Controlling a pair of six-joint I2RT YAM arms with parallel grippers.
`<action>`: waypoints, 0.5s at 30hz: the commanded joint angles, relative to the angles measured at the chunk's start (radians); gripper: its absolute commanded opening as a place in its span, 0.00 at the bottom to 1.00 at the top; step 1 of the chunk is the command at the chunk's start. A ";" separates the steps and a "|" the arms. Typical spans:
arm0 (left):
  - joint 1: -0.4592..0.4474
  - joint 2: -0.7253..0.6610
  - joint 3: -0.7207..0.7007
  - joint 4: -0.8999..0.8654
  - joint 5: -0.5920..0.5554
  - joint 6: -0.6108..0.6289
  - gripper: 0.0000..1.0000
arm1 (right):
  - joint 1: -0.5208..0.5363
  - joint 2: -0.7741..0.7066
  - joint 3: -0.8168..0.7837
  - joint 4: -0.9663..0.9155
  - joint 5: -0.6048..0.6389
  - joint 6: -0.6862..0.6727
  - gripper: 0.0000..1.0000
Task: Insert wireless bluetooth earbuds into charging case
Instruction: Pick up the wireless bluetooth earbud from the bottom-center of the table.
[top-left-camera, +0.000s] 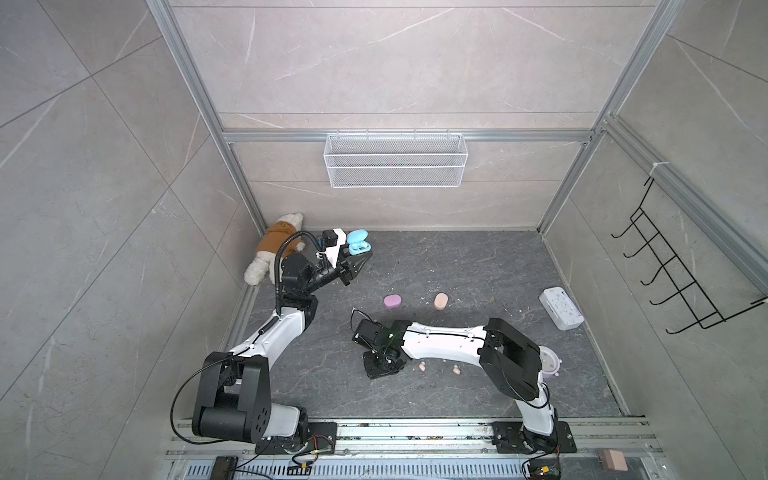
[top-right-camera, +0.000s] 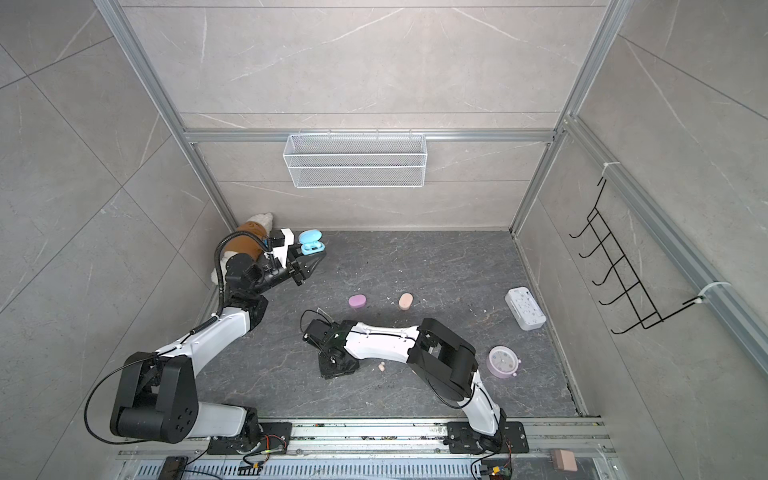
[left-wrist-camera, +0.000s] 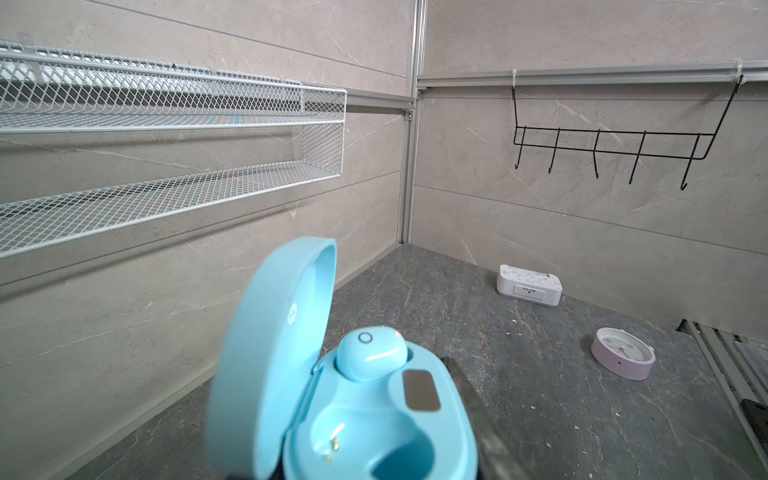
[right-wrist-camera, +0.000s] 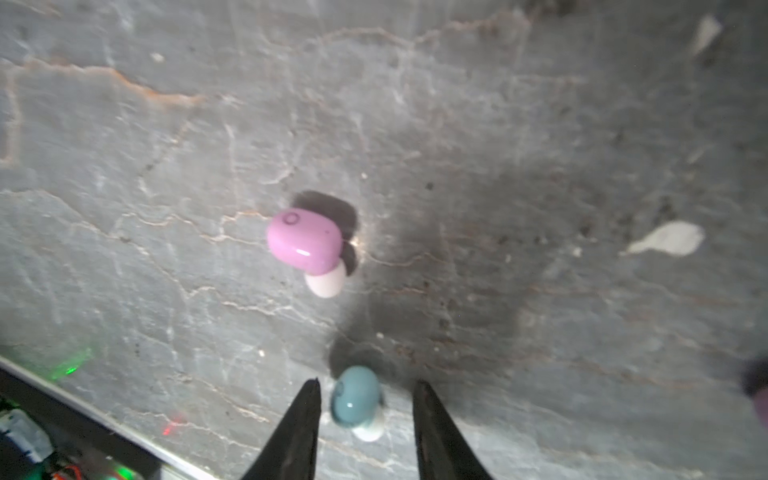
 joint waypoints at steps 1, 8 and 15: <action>0.003 -0.006 0.010 0.058 0.005 -0.005 0.14 | 0.011 0.032 0.015 -0.011 -0.002 0.001 0.39; 0.003 -0.009 0.008 0.053 0.007 -0.005 0.14 | 0.012 0.052 0.045 -0.032 0.002 -0.015 0.33; 0.003 -0.011 0.009 0.056 0.008 -0.009 0.14 | 0.013 0.058 0.041 -0.050 0.008 -0.022 0.26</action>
